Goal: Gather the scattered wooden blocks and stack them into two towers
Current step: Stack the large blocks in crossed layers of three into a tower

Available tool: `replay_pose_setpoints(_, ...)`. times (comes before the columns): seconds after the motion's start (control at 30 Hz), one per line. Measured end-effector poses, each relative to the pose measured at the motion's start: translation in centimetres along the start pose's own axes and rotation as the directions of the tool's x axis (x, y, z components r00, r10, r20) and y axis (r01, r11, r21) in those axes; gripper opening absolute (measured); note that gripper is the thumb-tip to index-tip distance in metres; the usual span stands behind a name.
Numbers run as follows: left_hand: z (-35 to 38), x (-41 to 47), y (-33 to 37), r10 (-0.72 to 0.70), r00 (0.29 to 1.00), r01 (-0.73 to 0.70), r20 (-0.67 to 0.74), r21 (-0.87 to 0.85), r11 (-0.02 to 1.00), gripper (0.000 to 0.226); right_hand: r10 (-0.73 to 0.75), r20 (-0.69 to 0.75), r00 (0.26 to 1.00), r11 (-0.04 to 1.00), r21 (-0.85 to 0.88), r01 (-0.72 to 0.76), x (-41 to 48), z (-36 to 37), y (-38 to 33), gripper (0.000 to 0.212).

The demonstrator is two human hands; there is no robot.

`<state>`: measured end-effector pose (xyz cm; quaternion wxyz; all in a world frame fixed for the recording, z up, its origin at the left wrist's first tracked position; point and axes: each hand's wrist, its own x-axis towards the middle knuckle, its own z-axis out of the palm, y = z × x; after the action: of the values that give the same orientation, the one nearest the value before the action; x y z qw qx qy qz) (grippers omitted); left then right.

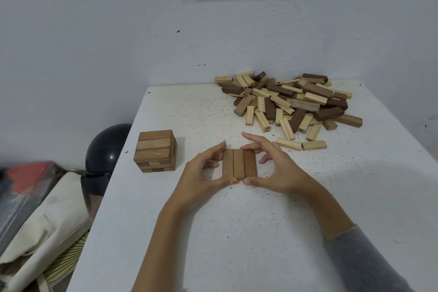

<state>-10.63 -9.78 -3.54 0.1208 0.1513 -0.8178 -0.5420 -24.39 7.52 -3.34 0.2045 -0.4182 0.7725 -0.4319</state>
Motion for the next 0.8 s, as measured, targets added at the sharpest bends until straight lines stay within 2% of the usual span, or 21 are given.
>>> replay_pose_setpoints(0.5, 0.0, 0.0, 0.04, -0.004, 1.0, 0.004, -0.007, 0.021, 1.0, 0.082, -0.001, -0.005, 1.0, 1.0, 0.005, 0.001, -0.01, 0.08, -0.13, 0.1)
replay_pose_setpoints(0.8, -0.01, -0.03, 0.12, -0.008, 1.0, 0.009, -0.004, 0.034, 0.999, 0.081, -0.003, -0.012, 1.0, 1.0, -0.006, 0.003, 0.08, 0.16, 0.1, 0.094)
